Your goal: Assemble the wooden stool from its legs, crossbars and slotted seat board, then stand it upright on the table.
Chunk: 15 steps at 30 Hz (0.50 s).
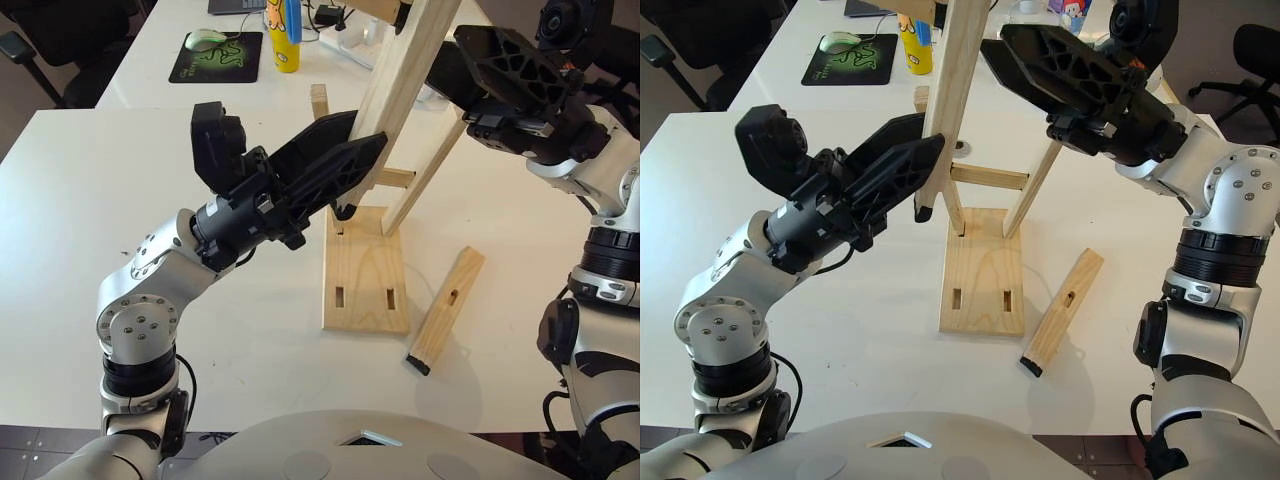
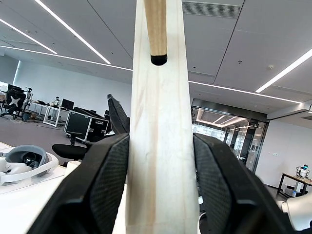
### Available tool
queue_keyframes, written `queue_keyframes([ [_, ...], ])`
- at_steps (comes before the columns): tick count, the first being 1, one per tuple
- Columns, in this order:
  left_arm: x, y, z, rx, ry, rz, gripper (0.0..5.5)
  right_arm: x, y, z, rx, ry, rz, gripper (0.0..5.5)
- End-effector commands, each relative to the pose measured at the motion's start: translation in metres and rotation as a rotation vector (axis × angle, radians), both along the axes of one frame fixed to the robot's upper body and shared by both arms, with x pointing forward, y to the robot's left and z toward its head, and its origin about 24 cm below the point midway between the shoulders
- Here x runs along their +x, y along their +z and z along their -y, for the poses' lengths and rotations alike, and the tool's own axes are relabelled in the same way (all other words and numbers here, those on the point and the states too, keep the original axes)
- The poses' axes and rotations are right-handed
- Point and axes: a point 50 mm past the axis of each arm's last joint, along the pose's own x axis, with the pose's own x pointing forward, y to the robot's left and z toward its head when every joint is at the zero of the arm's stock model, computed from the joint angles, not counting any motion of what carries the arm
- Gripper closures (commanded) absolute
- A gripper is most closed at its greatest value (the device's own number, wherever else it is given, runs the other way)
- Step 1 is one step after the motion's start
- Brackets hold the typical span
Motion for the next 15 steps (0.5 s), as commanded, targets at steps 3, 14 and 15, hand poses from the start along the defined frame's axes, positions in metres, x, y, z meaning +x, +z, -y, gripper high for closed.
queue_keyframes([
  [3,0.000,-0.009,0.002,0.061,-0.031,-0.015,3.44,-0.004,0.017,-0.002,0.044,0.035,0.062,2.16],
  [14,0.005,-0.011,-0.002,0.098,-0.042,-0.013,3.44,-0.014,0.021,-0.008,0.059,0.051,0.089,2.16],
  [15,0.004,-0.011,-0.001,0.105,-0.048,-0.012,3.44,-0.014,0.021,-0.008,0.062,0.047,0.088,2.16],
])
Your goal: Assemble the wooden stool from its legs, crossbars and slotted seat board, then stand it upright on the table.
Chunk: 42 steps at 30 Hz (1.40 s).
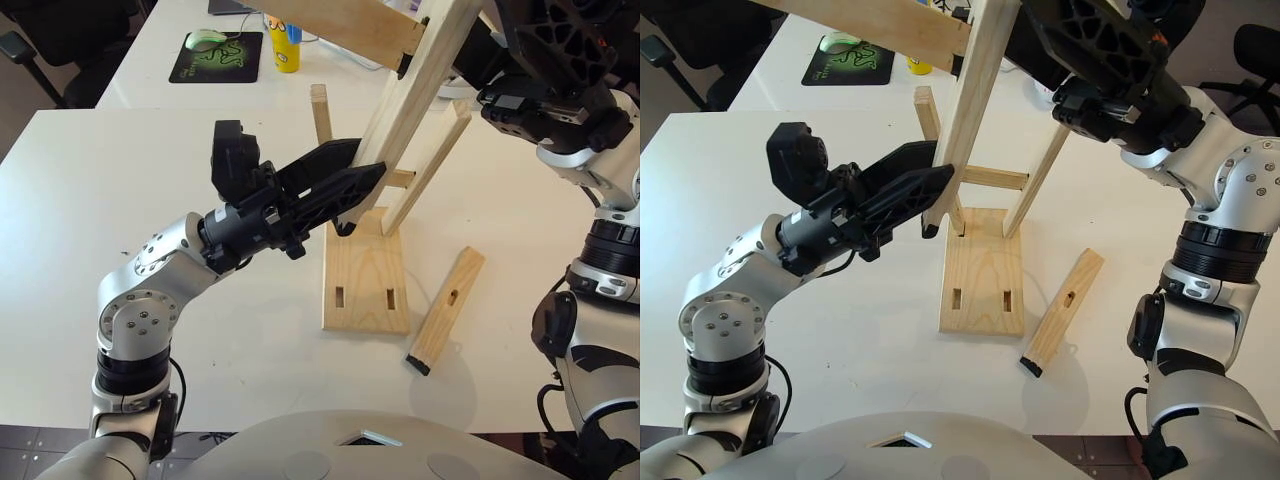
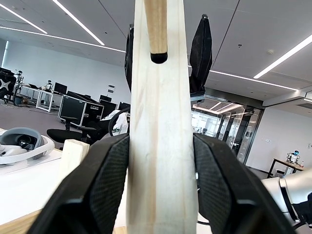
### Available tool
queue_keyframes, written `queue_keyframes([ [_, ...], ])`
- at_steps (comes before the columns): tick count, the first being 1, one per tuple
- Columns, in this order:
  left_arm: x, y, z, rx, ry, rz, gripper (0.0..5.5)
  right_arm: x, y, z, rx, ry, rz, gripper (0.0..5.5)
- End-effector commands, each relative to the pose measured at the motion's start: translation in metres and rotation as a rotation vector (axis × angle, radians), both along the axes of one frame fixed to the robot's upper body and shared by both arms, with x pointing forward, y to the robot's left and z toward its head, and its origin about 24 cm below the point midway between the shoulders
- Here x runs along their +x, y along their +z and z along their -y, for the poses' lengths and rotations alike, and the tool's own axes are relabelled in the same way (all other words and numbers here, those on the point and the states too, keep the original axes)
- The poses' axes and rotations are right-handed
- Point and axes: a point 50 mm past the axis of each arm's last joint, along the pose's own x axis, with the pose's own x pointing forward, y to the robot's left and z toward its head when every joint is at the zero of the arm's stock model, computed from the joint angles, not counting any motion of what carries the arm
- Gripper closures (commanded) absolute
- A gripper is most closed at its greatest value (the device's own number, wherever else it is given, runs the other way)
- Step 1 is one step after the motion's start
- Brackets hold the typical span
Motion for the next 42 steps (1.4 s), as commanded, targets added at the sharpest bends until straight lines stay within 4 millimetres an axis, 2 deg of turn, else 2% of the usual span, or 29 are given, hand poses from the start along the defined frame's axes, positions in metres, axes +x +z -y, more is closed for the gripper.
queue_keyframes([
  [1,0.000,0.000,0.001,0.036,-0.006,0.008,3.44,-0.004,0.004,-0.004,0.012,0.006,0.014,2.34],
  [8,0.000,-0.003,-0.001,0.064,0.000,0.014,3.44,-0.005,0.006,-0.002,0.014,0.003,0.018,3.31],
  [17,0.007,-0.006,-0.005,0.094,0.073,0.018,3.44,-0.005,0.003,-0.001,-0.041,0.000,0.038,3.31],
  [18,0.008,-0.005,-0.006,0.088,0.086,0.023,3.08,-0.004,0.002,-0.001,-0.055,-0.011,0.046,3.31],
  [21,0.011,-0.005,-0.012,0.077,0.127,0.012,2.58,0.002,-0.001,0.003,-0.094,-0.097,0.087,3.31],
  [24,0.010,-0.012,-0.024,0.092,0.182,-0.020,2.08,0.007,-0.009,0.017,-0.117,-0.192,0.128,3.37],
  [28,-0.001,-0.028,-0.042,0.136,0.220,-0.092,1.91,-0.001,-0.044,0.033,-0.205,-0.273,0.173,3.39],
  [31,-0.003,-0.037,-0.048,0.158,0.229,-0.140,1.91,-0.010,-0.072,0.038,-0.262,-0.304,0.164,3.39],
  [36,-0.004,-0.047,-0.052,0.212,0.191,-0.187,1.91,-0.018,-0.106,0.028,-0.321,-0.396,0.203,3.40],
  [42,-0.002,-0.041,-0.063,0.241,0.120,-0.205,1.91,-0.031,-0.136,0.024,-0.411,-0.395,0.228,3.40],
])
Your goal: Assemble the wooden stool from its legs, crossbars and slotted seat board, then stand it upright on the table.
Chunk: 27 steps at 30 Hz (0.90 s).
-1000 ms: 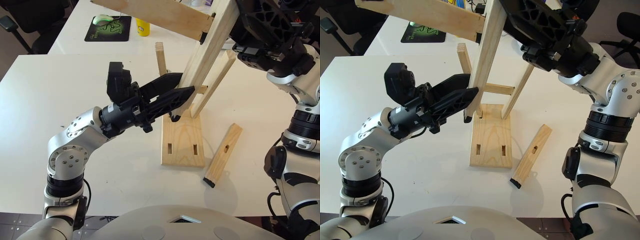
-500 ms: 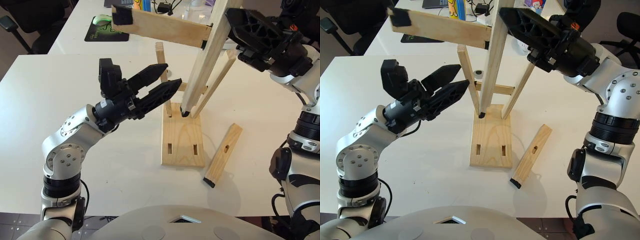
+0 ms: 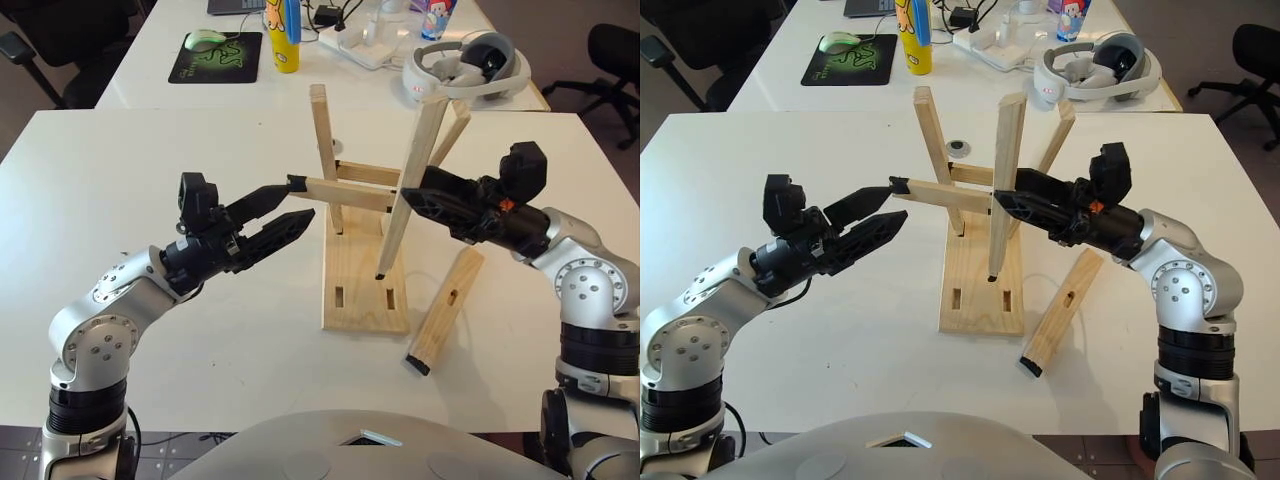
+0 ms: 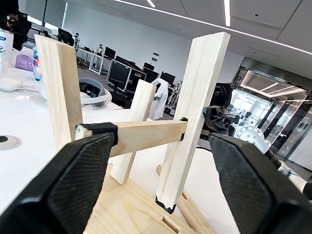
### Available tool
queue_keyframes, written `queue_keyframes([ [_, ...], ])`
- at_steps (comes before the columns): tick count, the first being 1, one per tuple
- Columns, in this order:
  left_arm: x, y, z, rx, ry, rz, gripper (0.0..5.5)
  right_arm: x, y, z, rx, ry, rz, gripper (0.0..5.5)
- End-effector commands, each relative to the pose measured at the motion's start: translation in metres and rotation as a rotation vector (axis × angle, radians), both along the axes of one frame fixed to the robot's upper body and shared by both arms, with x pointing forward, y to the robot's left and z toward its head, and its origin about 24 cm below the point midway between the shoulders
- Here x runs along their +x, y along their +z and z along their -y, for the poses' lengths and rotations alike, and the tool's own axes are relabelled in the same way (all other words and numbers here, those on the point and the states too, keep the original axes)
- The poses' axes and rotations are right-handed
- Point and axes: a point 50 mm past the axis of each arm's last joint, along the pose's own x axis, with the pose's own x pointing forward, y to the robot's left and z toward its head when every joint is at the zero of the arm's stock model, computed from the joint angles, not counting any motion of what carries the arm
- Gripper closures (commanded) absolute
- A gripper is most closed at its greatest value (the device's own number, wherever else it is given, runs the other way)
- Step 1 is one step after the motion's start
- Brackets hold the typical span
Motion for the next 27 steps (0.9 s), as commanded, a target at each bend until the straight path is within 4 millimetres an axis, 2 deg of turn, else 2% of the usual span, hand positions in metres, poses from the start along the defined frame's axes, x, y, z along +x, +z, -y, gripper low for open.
queue_keyframes([
  [1,-0.001,0.010,-0.012,0.023,-0.061,-0.015,1.91,-0.009,-0.020,0.002,-0.080,-0.014,0.003,3.40],
  [5,-0.004,0.034,-0.025,-0.043,-0.139,-0.007,1.91,-0.014,-0.026,0.007,-0.110,-0.048,0.017,3.40],
  [9,0.004,0.089,-0.025,-0.207,-0.178,0.119,1.91,-0.018,-0.024,0.003,-0.109,-0.035,0.035,3.41],
  [11,0.008,0.099,-0.018,-0.199,-0.197,0.137,1.91,-0.020,-0.024,0.001,-0.109,-0.021,0.038,3.41],
  [14,0.013,0.089,0.002,-0.085,-0.258,0.096,1.91,-0.020,-0.025,0.004,-0.119,-0.025,0.034,3.41],
  [19,0.023,0.055,0.023,0.152,-0.331,-0.007,1.91,-0.020,-0.027,0.003,-0.130,-0.019,0.034,3.41],
  [23,0.033,0.049,0.032,0.215,-0.381,0.015,1.91,-0.021,-0.027,0.001,-0.133,-0.012,0.036,3.41],
  [27,0.032,0.059,0.046,0.204,-0.457,0.088,1.91,-0.020,-0.028,0.000,-0.143,-0.001,0.035,3.41],
])
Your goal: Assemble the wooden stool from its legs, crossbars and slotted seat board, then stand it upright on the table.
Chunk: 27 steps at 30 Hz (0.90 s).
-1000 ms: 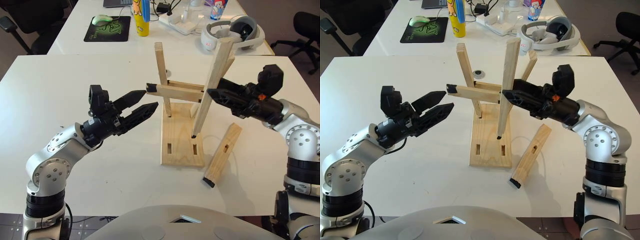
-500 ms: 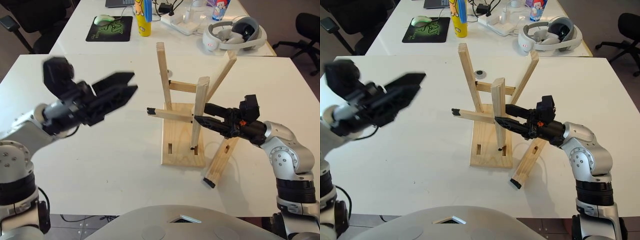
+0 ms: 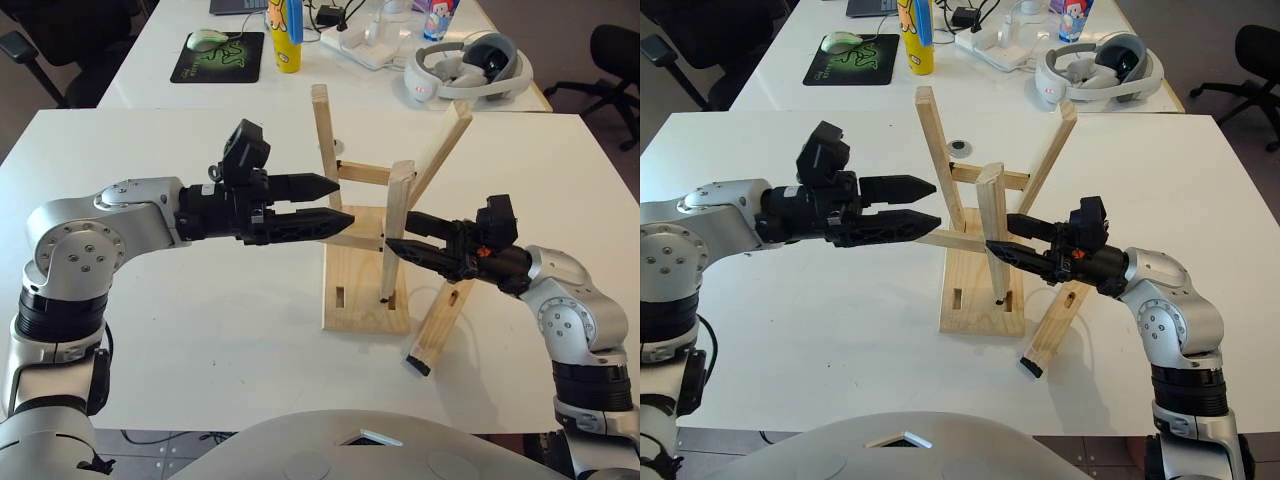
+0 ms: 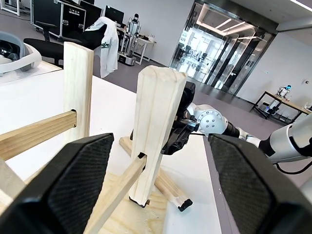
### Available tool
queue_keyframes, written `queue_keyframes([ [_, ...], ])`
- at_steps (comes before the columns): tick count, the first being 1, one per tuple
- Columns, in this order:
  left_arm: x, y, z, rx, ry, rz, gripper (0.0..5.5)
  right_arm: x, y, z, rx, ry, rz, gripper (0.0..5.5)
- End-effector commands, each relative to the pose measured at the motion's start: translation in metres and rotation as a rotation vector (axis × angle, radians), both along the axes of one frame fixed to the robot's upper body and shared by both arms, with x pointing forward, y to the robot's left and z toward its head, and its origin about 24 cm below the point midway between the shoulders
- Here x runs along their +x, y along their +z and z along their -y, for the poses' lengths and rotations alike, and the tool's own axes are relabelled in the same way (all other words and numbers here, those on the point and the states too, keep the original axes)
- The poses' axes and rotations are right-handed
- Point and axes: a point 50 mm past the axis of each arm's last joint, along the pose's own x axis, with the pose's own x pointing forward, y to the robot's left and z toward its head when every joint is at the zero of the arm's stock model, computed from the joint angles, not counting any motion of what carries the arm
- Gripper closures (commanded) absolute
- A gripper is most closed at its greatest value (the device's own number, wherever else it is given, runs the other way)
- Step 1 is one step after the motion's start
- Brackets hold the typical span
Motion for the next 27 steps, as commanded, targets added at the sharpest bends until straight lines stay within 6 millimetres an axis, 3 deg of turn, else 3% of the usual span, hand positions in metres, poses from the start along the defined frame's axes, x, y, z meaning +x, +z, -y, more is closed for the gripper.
queue_keyframes([
  [1,-0.001,0.016,0.016,-0.038,-0.095,0.066,1.91,0.001,-0.001,0.000,-0.045,0.014,-0.001,3.41],
  [17,-0.006,0.021,0.054,-0.084,-0.192,0.096,1.91,0.004,0.005,0.012,-0.156,0.106,0.006,3.44],
  [27,-0.011,0.034,0.058,-0.128,-0.179,0.136,1.91,0.008,0.021,0.022,-0.271,0.264,0.007,3.45],
])
